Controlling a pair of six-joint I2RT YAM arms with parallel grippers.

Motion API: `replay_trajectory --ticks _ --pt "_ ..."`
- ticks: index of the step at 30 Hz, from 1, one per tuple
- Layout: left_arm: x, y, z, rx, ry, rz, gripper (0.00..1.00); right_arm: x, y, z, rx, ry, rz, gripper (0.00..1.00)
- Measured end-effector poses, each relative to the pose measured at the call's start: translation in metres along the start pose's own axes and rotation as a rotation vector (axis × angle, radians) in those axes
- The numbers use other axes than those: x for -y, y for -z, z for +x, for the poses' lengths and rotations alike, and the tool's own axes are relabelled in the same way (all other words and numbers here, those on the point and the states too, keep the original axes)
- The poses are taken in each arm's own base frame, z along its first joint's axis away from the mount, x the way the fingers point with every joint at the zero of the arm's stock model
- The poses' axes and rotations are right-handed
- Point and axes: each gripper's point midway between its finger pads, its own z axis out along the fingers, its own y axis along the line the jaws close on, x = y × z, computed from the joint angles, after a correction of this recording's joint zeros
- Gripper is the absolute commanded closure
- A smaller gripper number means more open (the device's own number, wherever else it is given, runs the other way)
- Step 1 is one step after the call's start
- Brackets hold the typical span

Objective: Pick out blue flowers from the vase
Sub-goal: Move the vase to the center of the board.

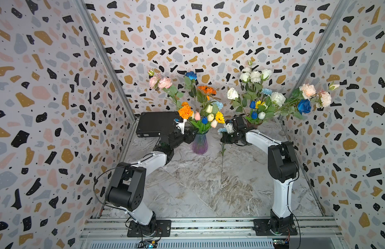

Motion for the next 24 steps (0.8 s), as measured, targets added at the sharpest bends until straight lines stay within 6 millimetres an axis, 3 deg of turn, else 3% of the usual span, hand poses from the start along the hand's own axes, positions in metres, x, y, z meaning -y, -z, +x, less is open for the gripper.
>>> replay_trajectory --ticks 5,10,13,19,24 --pt "0.007 -0.001 0.004 -0.007 0.000 0.012 0.45 0.002 -0.005 -0.003 0.005 0.012 0.013 0.48" --pt "0.009 0.004 0.007 -0.007 0.001 0.004 0.45 -0.006 0.007 -0.011 0.044 0.056 0.043 0.39" --pt "0.010 0.007 0.009 -0.007 0.001 -0.001 0.45 -0.020 0.034 -0.017 0.101 0.089 0.044 0.38" --pt "0.012 0.015 0.012 -0.010 0.003 -0.011 0.45 -0.065 0.111 -0.025 0.276 0.177 -0.015 0.35" --pt "0.010 0.019 0.006 0.002 -0.012 -0.039 0.35 -0.094 0.158 -0.017 0.394 0.231 -0.075 0.40"
